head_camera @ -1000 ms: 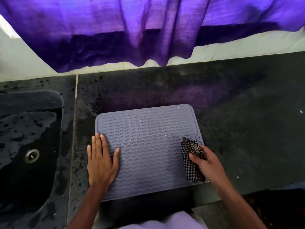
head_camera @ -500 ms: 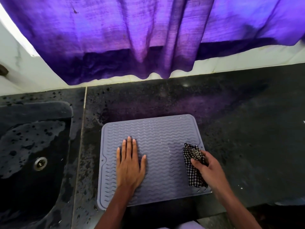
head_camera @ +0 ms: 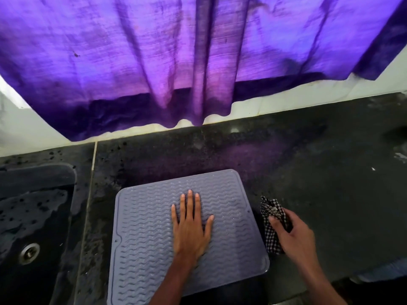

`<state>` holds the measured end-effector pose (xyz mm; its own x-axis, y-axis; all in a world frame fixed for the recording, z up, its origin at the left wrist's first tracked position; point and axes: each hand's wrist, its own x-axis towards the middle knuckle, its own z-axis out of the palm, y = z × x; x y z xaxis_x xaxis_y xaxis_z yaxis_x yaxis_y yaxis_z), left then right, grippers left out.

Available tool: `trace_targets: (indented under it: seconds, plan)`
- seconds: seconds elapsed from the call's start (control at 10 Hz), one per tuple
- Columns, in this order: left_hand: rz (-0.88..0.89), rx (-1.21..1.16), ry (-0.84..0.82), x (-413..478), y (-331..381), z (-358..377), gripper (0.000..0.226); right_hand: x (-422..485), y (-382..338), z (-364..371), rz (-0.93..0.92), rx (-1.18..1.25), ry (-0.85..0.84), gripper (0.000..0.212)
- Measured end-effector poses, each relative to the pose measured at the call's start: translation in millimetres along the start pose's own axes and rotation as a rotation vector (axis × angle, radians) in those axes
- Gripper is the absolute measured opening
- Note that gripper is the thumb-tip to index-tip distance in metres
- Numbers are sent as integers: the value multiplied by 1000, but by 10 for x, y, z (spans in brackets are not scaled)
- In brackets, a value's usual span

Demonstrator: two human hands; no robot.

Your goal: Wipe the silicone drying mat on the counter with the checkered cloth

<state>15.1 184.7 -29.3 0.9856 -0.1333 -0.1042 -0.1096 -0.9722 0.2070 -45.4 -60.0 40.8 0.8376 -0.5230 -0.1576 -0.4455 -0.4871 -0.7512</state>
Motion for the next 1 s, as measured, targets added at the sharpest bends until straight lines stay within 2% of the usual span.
trace_targets:
  seconds: [0.1,0.3,0.5,0.7,0.9,1.0]
  plan:
    - [-4,-13,14,-28,26,-19,76,261,53,-106,-219,-261,58,38]
    - [-37,-79,120,-243,100,-29,74,653,153,-43,-312,-458,149,50]
    - [-86,-54,218,-466,110,-38,70,647,159,112,-361,-607,120,54]
    - [-151,-35,247,-659,75,-30,68,495,117,307,-310,-601,34,54]
    - [-178,-18,213,-836,-40,-55,68,393,173,323,-375,-679,59,65]
    - [-181,-43,260,-903,-174,-56,64,170,65,427,-489,-704,105,61]
